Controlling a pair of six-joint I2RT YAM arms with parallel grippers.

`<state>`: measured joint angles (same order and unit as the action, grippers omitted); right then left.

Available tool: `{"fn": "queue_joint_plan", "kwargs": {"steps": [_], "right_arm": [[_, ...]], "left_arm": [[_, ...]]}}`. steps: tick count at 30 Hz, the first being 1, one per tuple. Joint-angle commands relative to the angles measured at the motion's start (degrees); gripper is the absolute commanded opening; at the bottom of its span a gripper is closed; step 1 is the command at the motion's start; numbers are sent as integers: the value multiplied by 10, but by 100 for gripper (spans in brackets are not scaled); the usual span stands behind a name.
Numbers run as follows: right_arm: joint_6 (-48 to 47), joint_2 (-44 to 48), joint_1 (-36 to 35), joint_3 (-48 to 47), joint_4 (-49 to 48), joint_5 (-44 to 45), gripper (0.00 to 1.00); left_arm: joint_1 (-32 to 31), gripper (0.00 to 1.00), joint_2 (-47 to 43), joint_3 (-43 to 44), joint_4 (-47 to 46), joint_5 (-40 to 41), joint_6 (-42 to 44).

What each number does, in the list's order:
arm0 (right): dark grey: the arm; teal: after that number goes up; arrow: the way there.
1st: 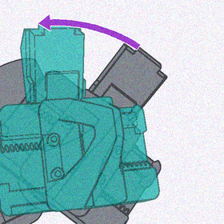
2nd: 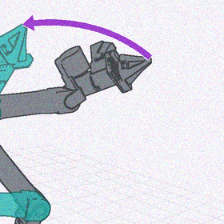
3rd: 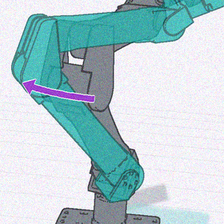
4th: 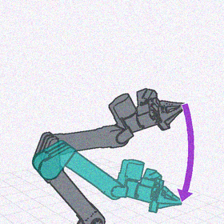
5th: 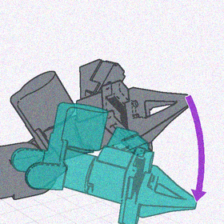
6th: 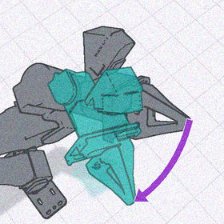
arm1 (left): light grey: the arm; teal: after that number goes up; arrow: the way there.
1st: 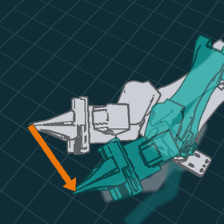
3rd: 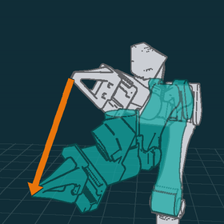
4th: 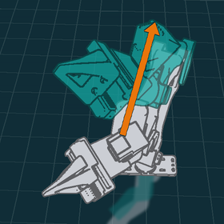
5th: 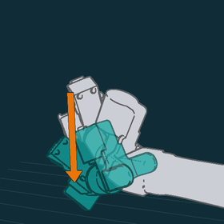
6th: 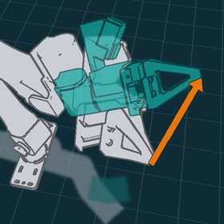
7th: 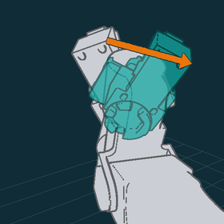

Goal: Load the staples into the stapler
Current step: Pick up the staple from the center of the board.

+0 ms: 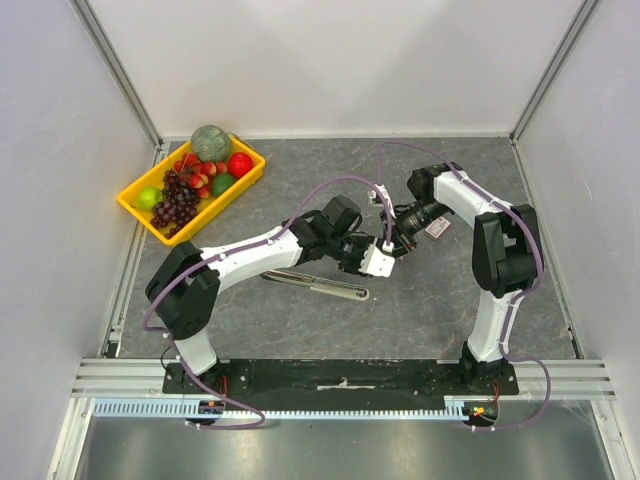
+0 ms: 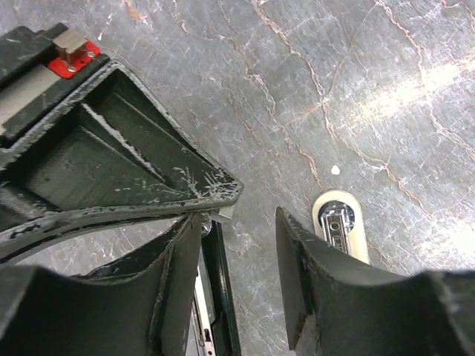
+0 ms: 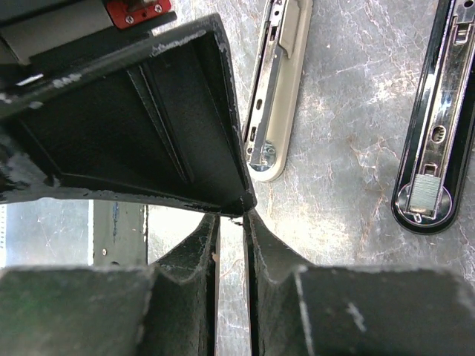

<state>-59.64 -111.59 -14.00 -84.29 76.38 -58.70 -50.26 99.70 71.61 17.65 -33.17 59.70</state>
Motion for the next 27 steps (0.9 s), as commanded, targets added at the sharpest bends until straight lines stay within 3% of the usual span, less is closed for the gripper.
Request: {"fn": "queue_joint_plan", "kwargs": {"steps": [1,13,17,21,27], "right_arm": [[-8,13,5,-12,71,-25,21],[-11,11,6,-7,71,-27,21],[-10,12,6,-8,71,-28,21],[-10,13,7,-6,71,-27,21],[-13,16,6,-5,71,-27,21]], "left_arm": [[-8,50,6,-6,-16,6,21],[-13,44,14,1,-25,10,8],[-17,33,18,4,-24,14,8],[-18,32,23,7,-25,16,3],[-18,19,28,12,-29,26,-1]]}}
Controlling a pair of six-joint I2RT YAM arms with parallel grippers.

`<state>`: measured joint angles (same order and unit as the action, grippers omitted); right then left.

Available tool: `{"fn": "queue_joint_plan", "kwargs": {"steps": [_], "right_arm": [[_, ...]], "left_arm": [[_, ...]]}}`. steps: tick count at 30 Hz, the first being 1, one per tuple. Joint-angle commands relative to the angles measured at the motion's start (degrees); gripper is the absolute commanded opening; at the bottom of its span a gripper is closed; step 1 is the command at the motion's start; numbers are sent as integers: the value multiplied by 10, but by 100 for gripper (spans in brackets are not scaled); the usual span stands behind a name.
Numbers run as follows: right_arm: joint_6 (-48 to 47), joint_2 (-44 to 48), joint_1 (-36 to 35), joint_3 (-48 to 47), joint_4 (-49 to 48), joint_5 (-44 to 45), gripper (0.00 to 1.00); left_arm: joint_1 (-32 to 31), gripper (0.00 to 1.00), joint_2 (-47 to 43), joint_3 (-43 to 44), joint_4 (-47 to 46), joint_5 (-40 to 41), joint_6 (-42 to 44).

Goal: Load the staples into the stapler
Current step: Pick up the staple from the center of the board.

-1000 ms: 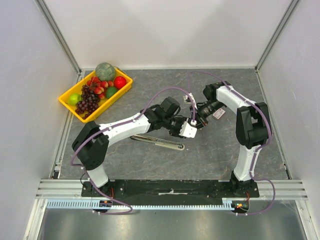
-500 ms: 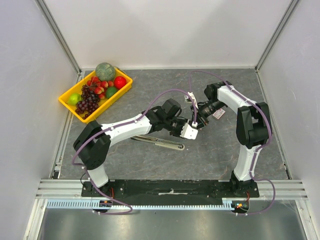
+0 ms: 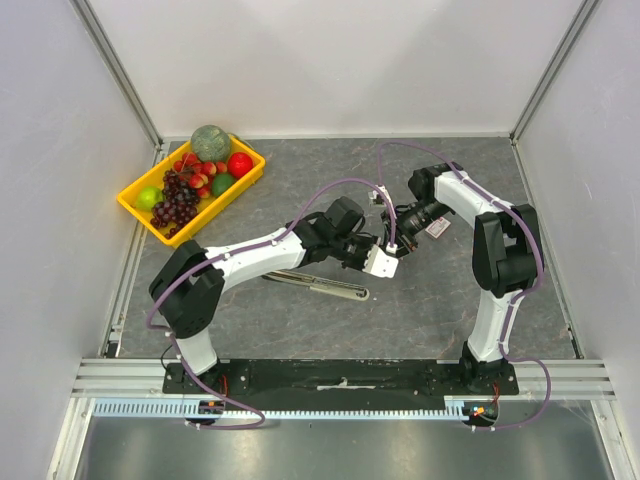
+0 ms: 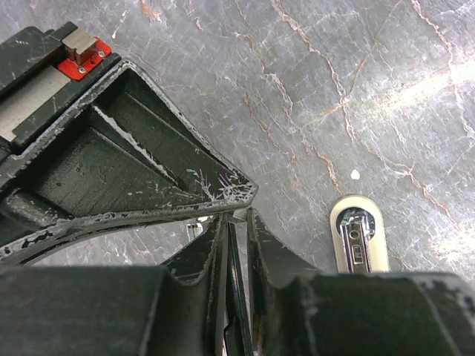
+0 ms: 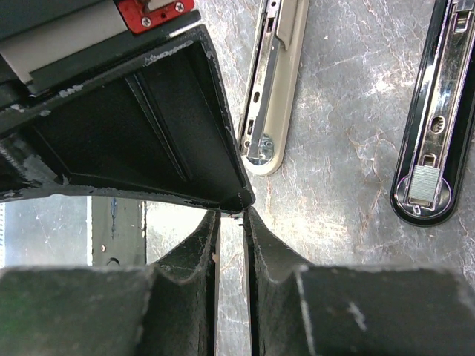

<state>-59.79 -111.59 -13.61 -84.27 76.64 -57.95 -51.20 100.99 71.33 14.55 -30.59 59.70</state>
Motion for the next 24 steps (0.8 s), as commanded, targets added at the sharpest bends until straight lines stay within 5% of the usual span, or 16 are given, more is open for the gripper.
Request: {"fn": "queue_joint_plan", "kwargs": {"steps": [1,9,13,24], "right_arm": [[-10,16,2,-5,69,-35,21],[-8,17,2,-9,69,-31,26],[-7,20,2,-12,69,-22,40],[-14,48,58,-26,68,16,45]], "left_arm": [[-9,18,16,15,3,1,-5],[-10,17,17,18,0,7,-16],[-10,17,15,19,0,12,-31],[-8,18,0,18,5,14,-92]]}}
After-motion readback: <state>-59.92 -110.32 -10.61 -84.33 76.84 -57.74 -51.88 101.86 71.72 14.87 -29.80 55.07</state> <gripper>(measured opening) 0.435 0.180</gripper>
